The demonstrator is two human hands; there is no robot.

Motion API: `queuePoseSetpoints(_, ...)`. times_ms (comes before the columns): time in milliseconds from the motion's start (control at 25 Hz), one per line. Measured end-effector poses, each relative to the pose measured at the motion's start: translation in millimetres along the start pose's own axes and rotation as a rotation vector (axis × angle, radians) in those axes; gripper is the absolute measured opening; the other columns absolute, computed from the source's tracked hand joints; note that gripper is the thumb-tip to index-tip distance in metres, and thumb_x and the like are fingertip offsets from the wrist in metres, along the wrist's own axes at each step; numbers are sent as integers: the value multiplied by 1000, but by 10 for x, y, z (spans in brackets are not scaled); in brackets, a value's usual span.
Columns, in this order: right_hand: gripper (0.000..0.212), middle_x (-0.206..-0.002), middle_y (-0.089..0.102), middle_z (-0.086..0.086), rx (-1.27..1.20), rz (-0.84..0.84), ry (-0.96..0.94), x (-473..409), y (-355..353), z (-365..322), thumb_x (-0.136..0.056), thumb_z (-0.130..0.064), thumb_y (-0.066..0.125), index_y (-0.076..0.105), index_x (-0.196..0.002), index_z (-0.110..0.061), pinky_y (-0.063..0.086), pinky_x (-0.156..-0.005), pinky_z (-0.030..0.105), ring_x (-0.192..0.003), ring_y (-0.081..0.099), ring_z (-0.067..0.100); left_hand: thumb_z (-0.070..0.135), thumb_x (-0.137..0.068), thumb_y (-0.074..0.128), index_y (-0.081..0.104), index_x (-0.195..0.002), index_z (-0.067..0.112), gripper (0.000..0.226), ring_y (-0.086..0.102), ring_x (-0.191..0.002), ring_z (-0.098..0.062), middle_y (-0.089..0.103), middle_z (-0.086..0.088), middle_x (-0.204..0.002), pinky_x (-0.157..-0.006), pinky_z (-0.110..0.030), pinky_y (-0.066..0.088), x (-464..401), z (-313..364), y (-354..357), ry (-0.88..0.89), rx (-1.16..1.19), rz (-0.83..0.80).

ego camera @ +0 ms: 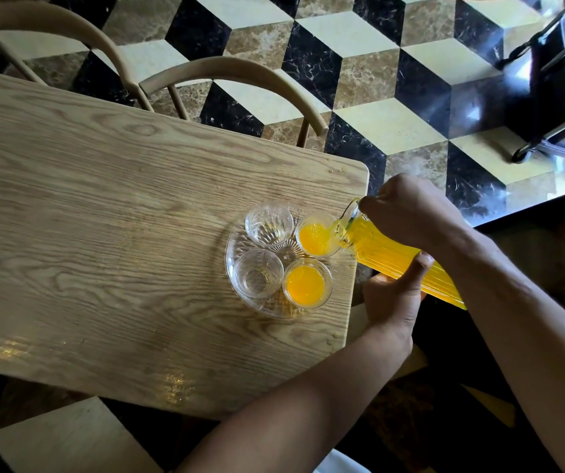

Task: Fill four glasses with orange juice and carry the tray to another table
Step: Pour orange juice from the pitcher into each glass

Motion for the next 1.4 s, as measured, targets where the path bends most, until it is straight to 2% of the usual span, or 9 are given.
queuePoseSetpoints(240, 43, -54, 43, 6, -38, 1, -5, -18, 22, 8, -89, -31, 59, 44, -57, -8, 33, -51, 28, -54, 41, 29, 85, -11, 86, 42, -55, 20, 90, 39, -79, -21, 36, 13, -46, -76, -45, 47, 68, 105, -27, 4, -20, -12)
queuePoseSetpoints(360, 41, -55, 45, 8, -84, -3, 7, -26, 30, 25, -89, -30, 59, 47, -57, -7, 34, -52, 30, -56, 43, 29, 82, -12, 89, 41, -59, 20, 91, 37, -71, -16, 34, 15, -46, -75, -41, 46, 90, 168, -66, 23, -68, -4)
queuePoseSetpoints(520, 40, -56, 48, 9, -169, -10, 27, -24, 83, 47, -87, -29, 61, 49, -56, -7, 34, -52, 30, -56, 44, 27, 93, -4, 75, 33, -63, 23, 101, 27, -61, -13, 31, 14, -50, -60, -30, 36, 113, 236, -167, 82, -151, 56)
queuePoseSetpoints(720, 39, -55, 49, 11, -214, 8, 8, 4, 113, 2, -87, -28, 62, 54, -59, -2, 35, -52, 30, -56, 46, 27, 92, -7, 75, 27, -62, 26, 98, 19, -48, -7, 26, 16, -48, -44, -23, 20, 173, 313, -249, 147, -179, 51)
queuePoseSetpoints(880, 37, -73, 68, 27, -234, 15, -22, -8, 91, -85, -86, -29, 61, 66, -73, 5, 41, -57, 32, -58, 57, 34, 90, -7, 76, 29, -63, 26, 97, 19, -47, -6, 26, 15, -47, -44, -23, 20, 204, 394, -282, 181, -168, 62)
queuePoseSetpoints(960, 38, -78, 71, 29, -252, 7, -38, -15, 86, -139, -86, -30, 61, 68, -77, 6, 42, -57, 33, -56, 55, 29, 91, -7, 75, 29, -63, 26, 97, 20, -48, -7, 26, 15, -46, -45, -23, 21, 223, 450, -305, 194, -167, 70)
queuePoseSetpoints(1120, 41, -64, 65, 22, -259, -4, -65, -24, 74, -267, -87, -32, 60, 67, -79, 8, 39, -57, 34, -55, 50, 24, 95, -6, 72, 30, -62, 25, 99, 23, -54, -12, 30, 12, -51, -49, -26, 26, 216, 522, -366, 209, -180, 109)
queuePoseSetpoints(1320, 38, -75, 69, 23, -213, -17, -103, -28, 81, -479, -90, -32, 60, 69, -80, 4, 40, -59, 32, -59, 53, 25, 96, -10, 72, 31, -60, 23, 97, 23, -55, -13, 30, 15, -46, -47, -25, 25, 176, 600, -453, 212, -164, 129)
queuePoseSetpoints(1400, 38, -66, 63, 18, -192, -21, -108, -31, 81, -550, -91, -31, 60, 68, -79, 5, 39, -58, 30, -59, 51, 25, 96, -11, 71, 31, -60, 23, 97, 22, -53, -12, 28, 14, -45, -45, -24, 24, 159, 621, -489, 210, -160, 137)
Point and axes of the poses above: each hand's wrist, its own x-axis away from the middle knuckle, its own y-axis out of the palm, z = x × y, the point moved 1 cm from there along -x, towards the middle knuckle
